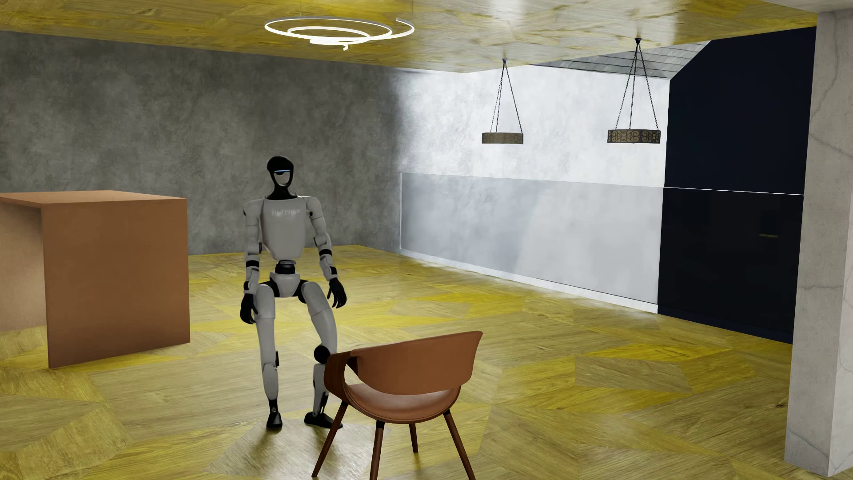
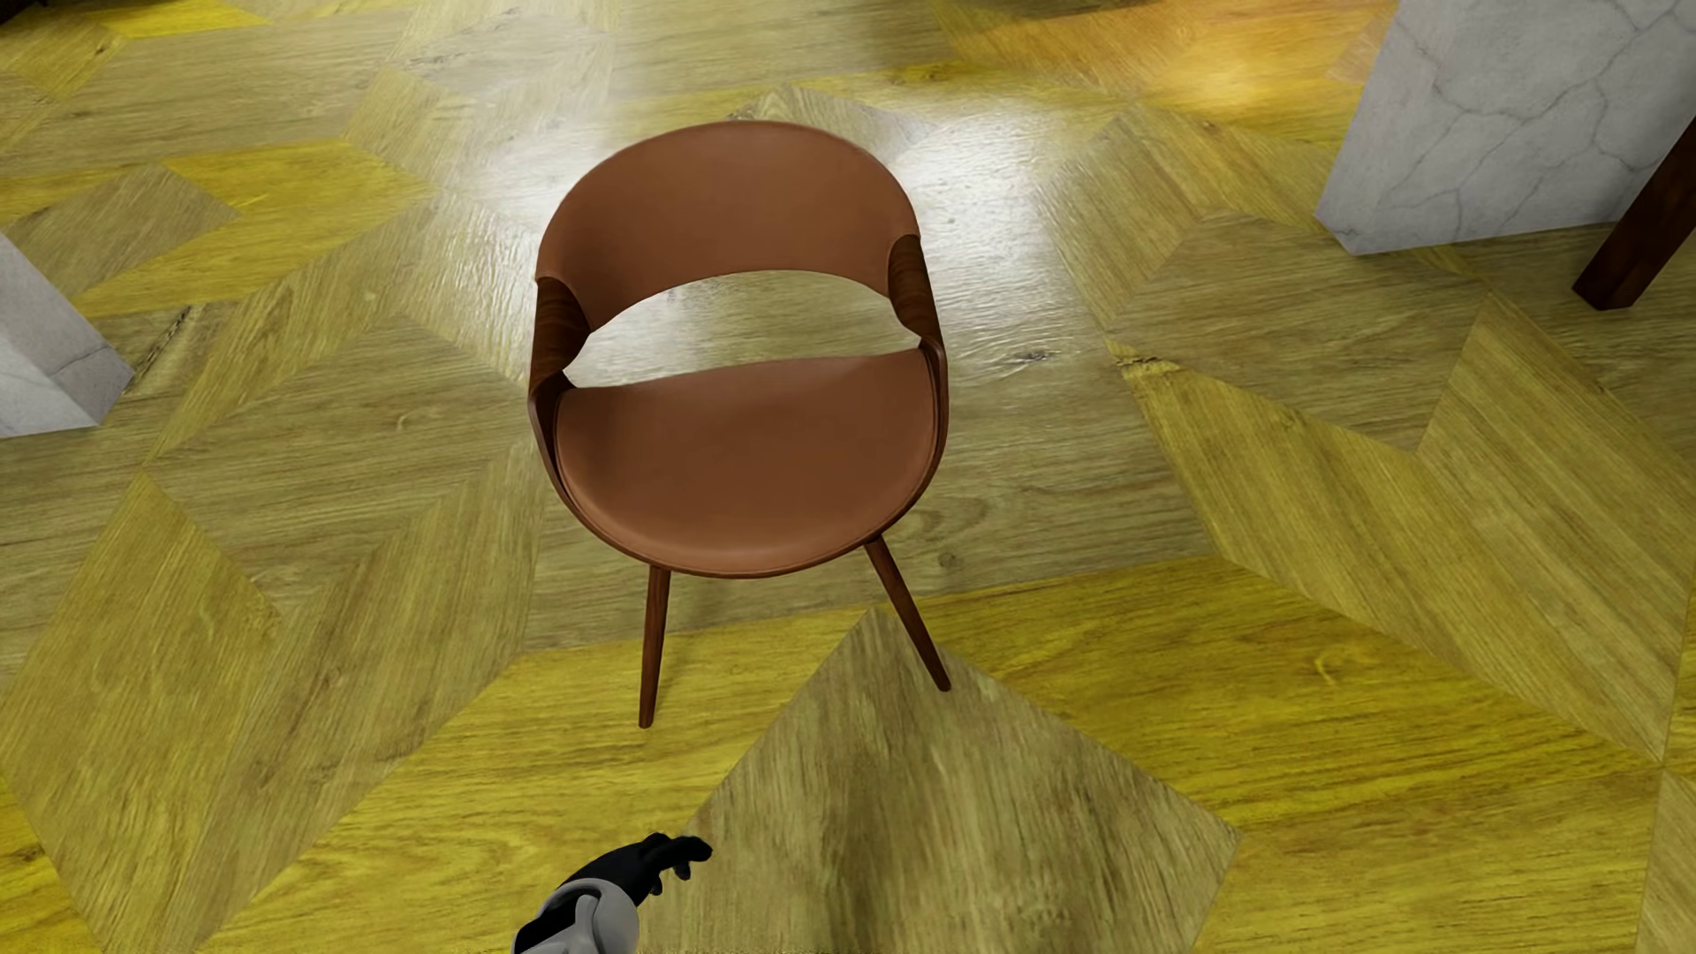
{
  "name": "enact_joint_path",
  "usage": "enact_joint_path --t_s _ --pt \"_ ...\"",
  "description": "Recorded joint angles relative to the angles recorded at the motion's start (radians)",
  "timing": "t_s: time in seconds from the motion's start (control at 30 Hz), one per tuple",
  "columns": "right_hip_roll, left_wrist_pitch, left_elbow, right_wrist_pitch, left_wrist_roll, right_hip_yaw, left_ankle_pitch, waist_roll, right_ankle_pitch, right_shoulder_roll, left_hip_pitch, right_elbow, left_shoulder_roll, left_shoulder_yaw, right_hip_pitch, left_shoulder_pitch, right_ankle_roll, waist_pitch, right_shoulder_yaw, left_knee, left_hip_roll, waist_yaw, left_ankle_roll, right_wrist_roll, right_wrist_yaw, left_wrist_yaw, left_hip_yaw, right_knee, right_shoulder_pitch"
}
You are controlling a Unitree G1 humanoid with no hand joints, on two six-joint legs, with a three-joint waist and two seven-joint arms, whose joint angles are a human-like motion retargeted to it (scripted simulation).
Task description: Go to chair
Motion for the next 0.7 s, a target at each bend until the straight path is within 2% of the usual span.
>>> enact_joint_path --t_s 0.13,0.2,0.3,0.37,0.47,0.6,0.63,0.7 --pt "-0.001 0.025 0.132 -0.004 -0.020 -0.009 0.004 -0.016 0.004 -0.010 0.007 0.010 -0.009 -0.034 0.002 0.052 0.006 -0.004 -0.019 -0.035 -0.017 0.007 0.014 -0.006 0.002 -0.081 -0.004 -0.010 0.036" --pt "0.002 0.039 0.173 0.005 -0.020 -0.020 -0.003 -0.023 0.071 0.000 0.002 -0.008 -0.002 -0.045 0.006 0.091 0.006 -0.004 -0.036 -0.030 -0.015 0.010 0.012 0.006 0.003 -0.101 -0.014 -0.021 0.042" --pt "0.011 0.053 0.192 0.009 -0.032 -0.034 -0.020 -0.029 0.095 0.018 -0.021 -0.020 0.004 -0.018 0.009 0.164 -0.007 -0.003 -0.044 0.004 -0.001 0.011 0.007 0.012 -0.004 -0.040 -0.039 -0.021 0.047" --pt "0.014 0.062 0.182 -0.017 -0.054 -0.046 -0.028 -0.030 0.088 0.019 -0.034 -0.002 -0.004 0.013 0.008 0.211 -0.007 0.001 -0.036 0.025 0.004 0.015 0.004 -0.002 -0.004 -0.011 -0.055 -0.015 0.052" --pt "0.013 0.057 0.166 -0.024 -0.063 -0.052 -0.030 -0.032 0.085 0.016 -0.035 0.022 -0.011 0.023 0.007 0.238 -0.009 0.009 -0.004 0.028 0.003 0.028 0.001 -0.032 0.004 -0.032 -0.061 -0.008 0.029" --pt "0.006 0.047 0.127 -0.046 -0.044 -0.068 -0.020 -0.036 0.086 0.011 -0.045 0.021 -0.028 0.030 0.003 0.211 -0.011 0.019 0.048 0.015 -0.012 0.042 0.003 -0.051 0.008 -0.019 -0.075 -0.012 -0.011" --pt "0.004 0.040 0.115 -0.056 -0.024 -0.073 -0.016 -0.036 0.088 0.008 -0.050 0.012 -0.027 0.017 0.000 0.198 -0.012 0.022 0.062 0.011 -0.017 0.044 0.003 -0.053 0.004 -0.018 -0.079 -0.014 -0.020" --pt "0.000 0.029 0.103 -0.076 0.051 -0.083 -0.006 -0.037 0.095 0.002 -0.060 -0.007 -0.015 -0.041 -0.009 0.161 -0.013 0.028 0.090 -0.002 -0.026 0.046 0.004 -0.053 0.002 -0.034 -0.084 -0.018 -0.034"
